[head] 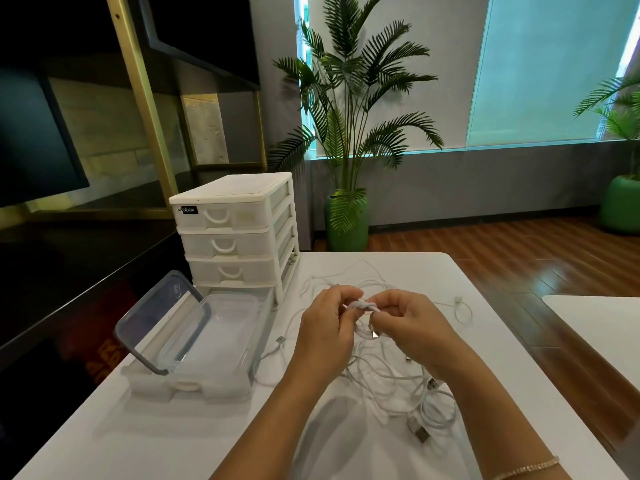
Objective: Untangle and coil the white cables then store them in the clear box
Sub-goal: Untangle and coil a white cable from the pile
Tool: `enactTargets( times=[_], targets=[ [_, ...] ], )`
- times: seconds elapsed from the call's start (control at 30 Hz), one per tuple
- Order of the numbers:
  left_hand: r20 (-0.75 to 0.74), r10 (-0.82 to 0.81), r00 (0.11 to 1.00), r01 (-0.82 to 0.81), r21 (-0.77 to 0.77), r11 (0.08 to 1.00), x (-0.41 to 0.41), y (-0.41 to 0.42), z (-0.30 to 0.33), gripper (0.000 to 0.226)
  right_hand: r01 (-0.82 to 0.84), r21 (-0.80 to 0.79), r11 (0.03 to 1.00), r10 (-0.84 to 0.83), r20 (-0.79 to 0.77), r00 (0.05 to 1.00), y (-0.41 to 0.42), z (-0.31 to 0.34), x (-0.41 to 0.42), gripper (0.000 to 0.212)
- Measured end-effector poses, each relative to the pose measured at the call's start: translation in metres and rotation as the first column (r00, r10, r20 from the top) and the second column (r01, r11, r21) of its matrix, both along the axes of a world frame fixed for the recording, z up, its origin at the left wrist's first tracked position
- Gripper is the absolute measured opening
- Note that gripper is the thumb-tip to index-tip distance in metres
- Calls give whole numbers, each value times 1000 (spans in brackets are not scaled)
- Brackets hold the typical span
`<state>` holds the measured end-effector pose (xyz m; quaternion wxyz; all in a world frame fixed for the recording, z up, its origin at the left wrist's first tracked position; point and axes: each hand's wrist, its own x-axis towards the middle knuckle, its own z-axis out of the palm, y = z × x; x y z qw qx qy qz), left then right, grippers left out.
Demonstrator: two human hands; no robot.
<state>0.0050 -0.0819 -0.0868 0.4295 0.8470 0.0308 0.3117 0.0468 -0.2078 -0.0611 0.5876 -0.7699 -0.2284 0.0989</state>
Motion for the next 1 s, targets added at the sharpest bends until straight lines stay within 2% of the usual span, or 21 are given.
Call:
enactTargets(
  times=[0.17,0.27,0.37,0.47,0.57,0.63,0.7,0.73,0.77,0.83,1.0],
  targets=[
    [83,14,996,-18,48,999,-1,-2,0,16,30,17,999,-30,-34,999,3,2,0,5],
    [121,44,992,-53,68,996,1,0,-3,15,19,29,999,-17,-71,997,2,1,1,14],
    [103,44,994,-47,29,998,1,1,-3,15,25,21,999,-23,-93,995,0,0,2,11],
    [37,66,997,-66,-22,998,2,-1,-2,15,30,101,994,-13,-161,987,-2,1,4,6],
    [-88,97,991,-110,-159,981,2,-1,0,28,88,186,979,-50,-196,979,-5,1,5,5],
    [-236,49,971,-131,-345,929,3,2,1,41,121,226,967,-74,-207,976,-5,1,6,7],
    [-327,-155,932,-94,-631,770,2,3,5,44,155,279,948,-91,-230,969,-5,2,6,11],
    [-316,-272,909,-50,-731,681,2,2,5,39,170,299,939,-99,-239,966,-5,2,6,12],
    [-284,-351,892,9,-767,642,2,1,5,29,178,308,935,-103,-246,964,-4,2,6,14],
    [-238,-388,891,77,-761,644,1,-2,4,7,180,307,935,-103,-251,962,-3,2,6,15],
    [-203,-305,930,50,-754,655,4,-3,0,5,171,242,955,-131,-171,977,-5,4,6,13]
  ],
)
